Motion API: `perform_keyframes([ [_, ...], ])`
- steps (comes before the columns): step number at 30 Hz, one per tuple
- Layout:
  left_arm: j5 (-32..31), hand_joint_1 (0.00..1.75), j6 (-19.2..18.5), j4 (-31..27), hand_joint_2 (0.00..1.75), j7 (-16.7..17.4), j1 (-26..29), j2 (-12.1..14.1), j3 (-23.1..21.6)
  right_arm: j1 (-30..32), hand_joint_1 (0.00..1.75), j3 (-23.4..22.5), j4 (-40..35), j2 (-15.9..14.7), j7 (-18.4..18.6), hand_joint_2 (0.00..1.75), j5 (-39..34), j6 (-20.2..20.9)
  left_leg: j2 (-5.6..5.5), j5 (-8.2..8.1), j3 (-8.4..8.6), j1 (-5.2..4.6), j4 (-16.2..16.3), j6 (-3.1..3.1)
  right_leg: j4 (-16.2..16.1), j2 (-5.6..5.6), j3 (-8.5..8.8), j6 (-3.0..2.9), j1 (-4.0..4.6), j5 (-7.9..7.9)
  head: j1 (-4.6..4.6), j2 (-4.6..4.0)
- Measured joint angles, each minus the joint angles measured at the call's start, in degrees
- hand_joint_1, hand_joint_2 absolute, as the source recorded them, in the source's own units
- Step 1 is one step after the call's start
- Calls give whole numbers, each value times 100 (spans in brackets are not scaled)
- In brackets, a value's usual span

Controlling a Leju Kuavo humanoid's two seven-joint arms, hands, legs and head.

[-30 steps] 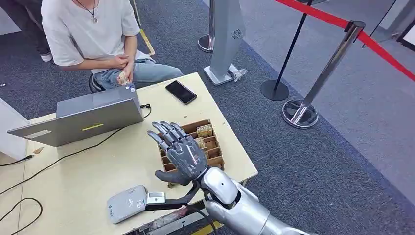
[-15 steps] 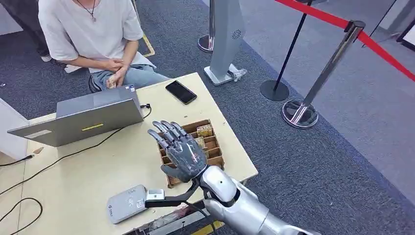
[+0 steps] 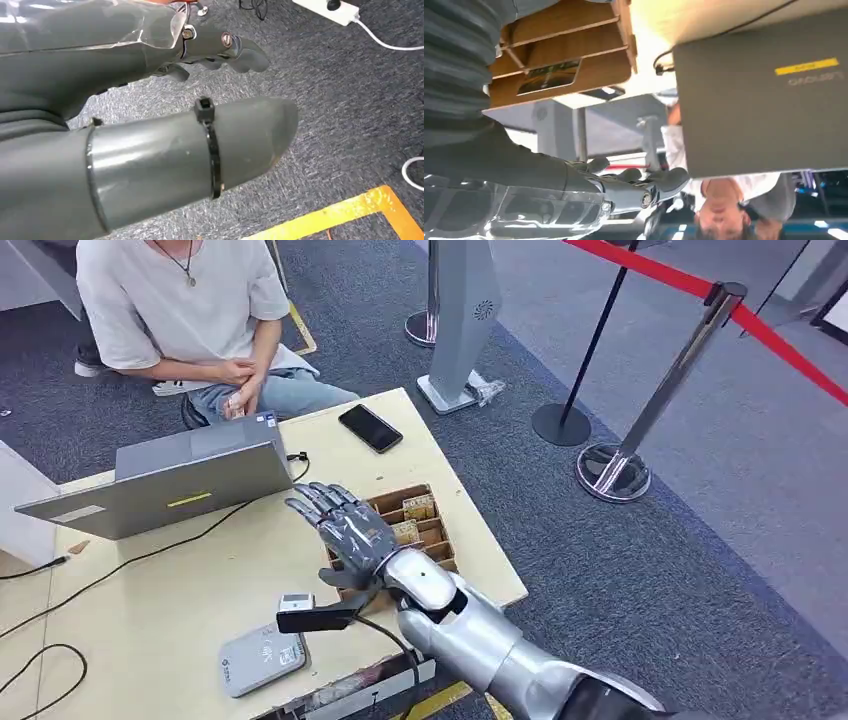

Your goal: Pass the card to the sensor for recognition and then transmit it.

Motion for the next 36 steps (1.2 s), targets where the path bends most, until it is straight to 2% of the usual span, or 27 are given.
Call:
perform_keyframes([
  [11, 20, 0, -11, 0, 0, -28, 4, 0, 0, -225, 0, 9, 98, -55, -50, 175, -396, 415, 0, 0, 1, 0, 0, 0, -1, 0, 0, 0, 0, 0, 0, 0],
  [14, 42, 0, -11, 0, 0, -74, 10, 0, 2, -232, 0, 7, 55, -131, -120, 175, -680, 564, 0, 0, 1, 0, 1, 0, -1, 0, 0, 0, 0, 0, 0, 0],
  [19, 61, 0, -11, 0, 0, -122, 23, 2, 20, -232, 0, -11, -209, -367, -35, 175, -815, 725, 0, 0, 1, 0, 2, 0, -1, 0, 0, 0, 0, 0, 0, 0],
  [24, 59, 0, -13, 0, 0, -125, 29, 7, 26, -232, 0, -22, -336, -546, -17, 175, -837, 754, 0, 0, 1, 0, 2, 0, -1, 0, 0, 0, 0, 0, 0, 0],
  [36, 61, 0, -24, 0, 0, -125, 31, 9, 28, -151, 0, -55, -450, -715, 122, 175, -754, 787, 0, 0, 1, 0, 2, 0, -1, 0, 0, 0, 0, 0, 0, 0],
])
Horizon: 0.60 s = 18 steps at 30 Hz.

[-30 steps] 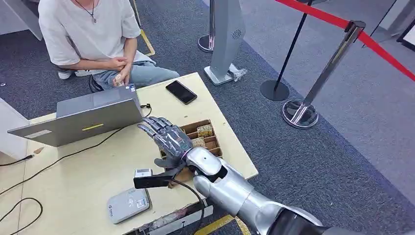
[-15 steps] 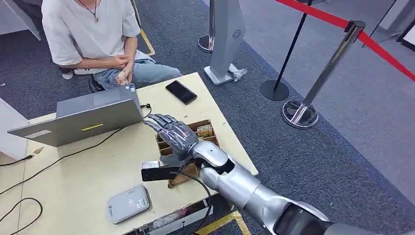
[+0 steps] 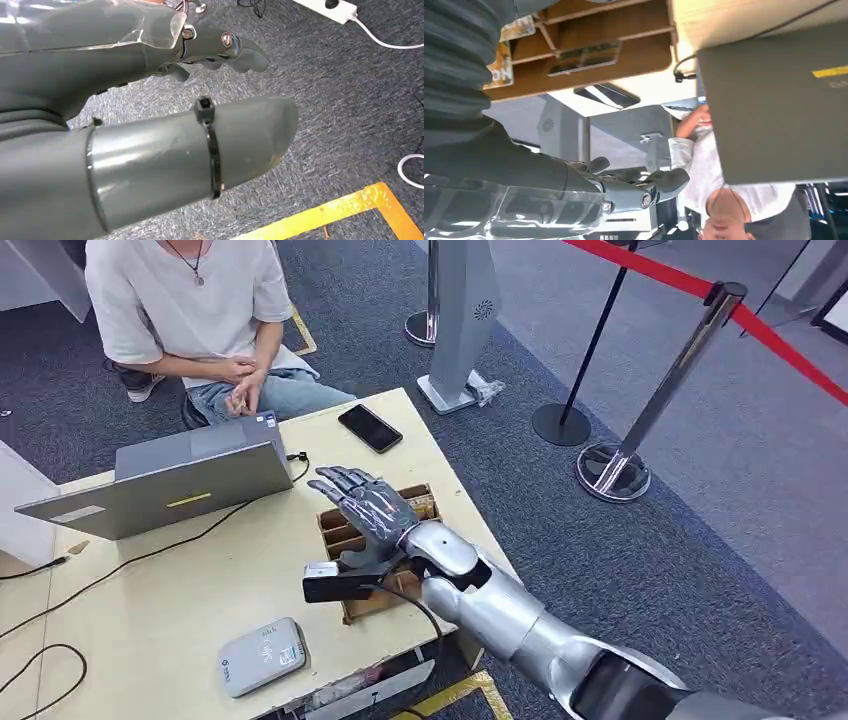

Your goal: Pass the card to the sensor for recognition and then transmit it.

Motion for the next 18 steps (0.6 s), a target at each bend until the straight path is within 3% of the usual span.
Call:
perform_keyframes([
  [18, -85, 0, 15, 0, 0, -50, 4, -2, 2, 468, 0, -293, -413, -396, 486, 175, 576, 199, -1, -1, 0, 0, 1, 1, -2, -1, 0, 0, -1, 0, 0, 0],
])
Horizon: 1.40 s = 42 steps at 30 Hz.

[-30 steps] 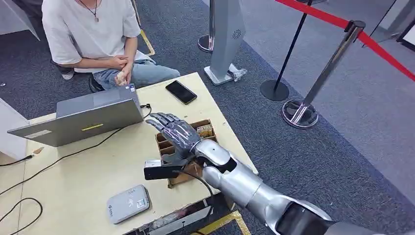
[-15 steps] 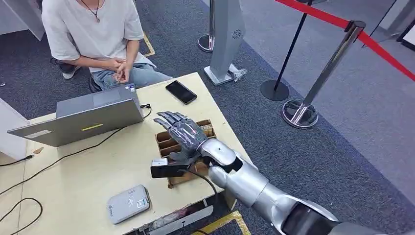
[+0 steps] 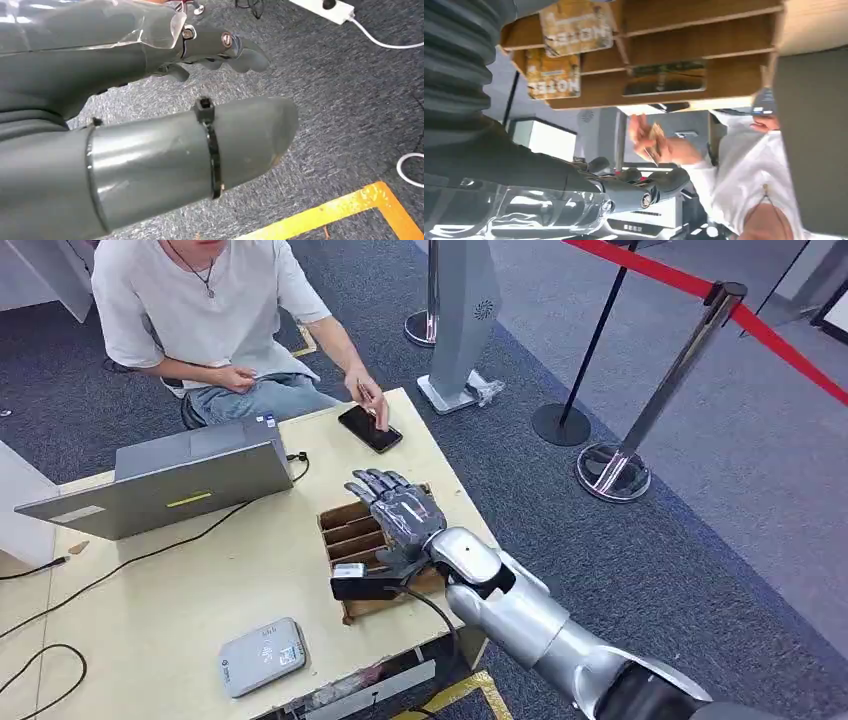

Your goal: Pass the card to the sensor for recognition and then transmit it.

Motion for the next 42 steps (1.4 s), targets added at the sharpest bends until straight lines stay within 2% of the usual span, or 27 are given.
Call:
perform_keyframes([
  [7, -87, 0, -11, 0, 0, -118, 3, 0, 0, 382, 0, -175, -350, -173, 133, 175, 74, 11, 0, -3, 0, 0, 0, 0, -1, 1, 0, 0, 0, 0, -2, 0],
  [10, -116, 0, -17, 0, 0, -160, 2, 0, -2, 495, 10, -219, -461, -203, 179, 175, 155, 81, 0, -3, -1, 0, 0, 0, -1, 0, 0, 1, 0, -1, 0, 0],
  [12, -118, 0, -17, 0, 0, -186, 4, 0, -2, 545, 9, -227, -505, -212, 188, 175, 162, 92, 1, -3, 0, 0, 0, 0, -1, 1, 0, 1, 0, 0, -2, 0],
  [29, -105, 0, -50, 0, 0, -186, 3, 0, -2, 548, 14, -227, -529, -221, 160, 175, 173, 149, 0, -3, -1, 0, 0, 0, 0, 0, 1, 1, 0, 0, 0, 0],
  [37, -72, 0, -48, 0, 0, -186, 1, -6, 0, 218, 19, -103, -376, -218, -9, 175, 151, 203, 1, -3, -2, 0, 0, 0, 0, 1, 1, 1, 0, 0, -2, 0],
  [38, -72, 0, -46, 0, 0, -186, 0, -9, 0, 152, 26, -72, -347, -216, -24, 175, 151, 206, 1, -2, -1, 0, 0, 0, 0, 1, 2, 1, 0, 0, 0, 0],
  [42, -68, 0, -42, 0, 0, -186, 0, -26, 0, -97, 26, 72, -170, -183, -61, 175, 133, 236, 1, -1, -1, 0, 0, 1, 1, 0, 2, 1, 0, 0, 0, 0],
])
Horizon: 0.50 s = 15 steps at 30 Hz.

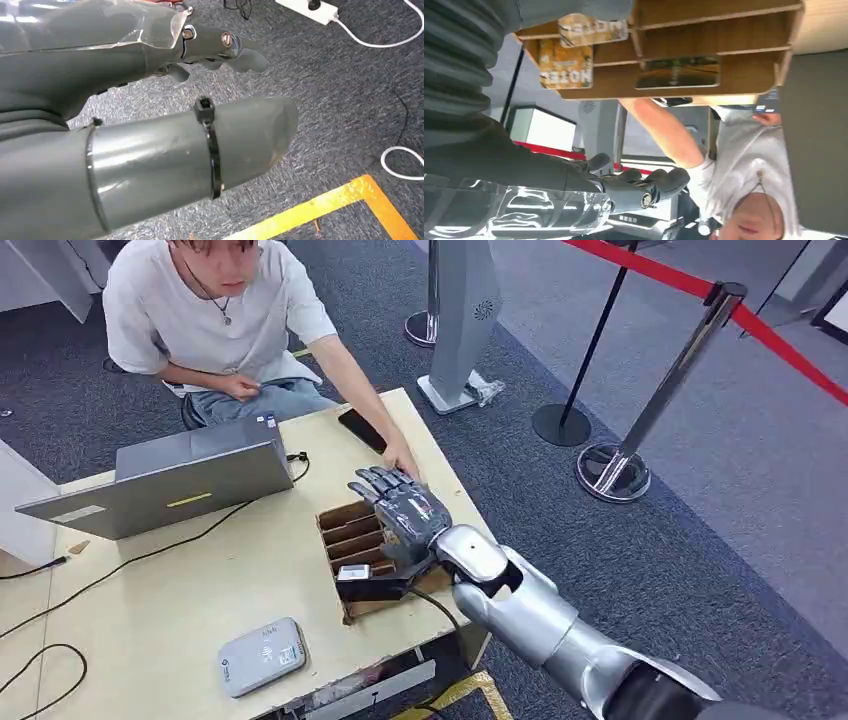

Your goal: Pass the card to the sensor for recognition and then transmit it.

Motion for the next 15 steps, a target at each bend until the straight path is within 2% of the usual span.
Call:
perform_keyframes([
  [1, 4, 0, 0, 0, 0, 0, 0, -2, 0, -44, 31, 35, 43, 9, -4, 175, 0, 11, -1, 0, 0, 0, 0, 0, 0, -1, 0, 0, 0, 0, -2, 0],
  [3, 6, 0, 0, 0, 0, 0, 0, -4, 0, -102, 52, 70, 100, 30, -7, 175, -2, 11, -2, 0, -1, 0, 0, 0, 0, -2, 0, 0, 0, 0, 0, 0],
  [8, 13, 0, 0, 0, 0, 0, -2, -4, 0, -249, 56, 190, 275, 81, -46, 175, -79, 26, -1, 0, -2, 0, 0, 0, 0, -1, 0, 0, 0, 0, 0, 0],
  [10, 13, 0, 0, 0, 0, -2, -2, -4, 0, -324, 70, 247, 349, 103, -52, 175, -103, 26, -1, 0, -2, 0, 0, 0, 0, -1, 0, 0, 0, 0, 0, 0],
  [15, 13, 0, 0, 0, 0, -15, -3, -4, 0, -492, 72, 350, 538, 175, -59, 175, -105, 28, -2, 0, -1, 0, 0, 0, 0, -2, 0, 0, 0, 0, 0, 0],
])
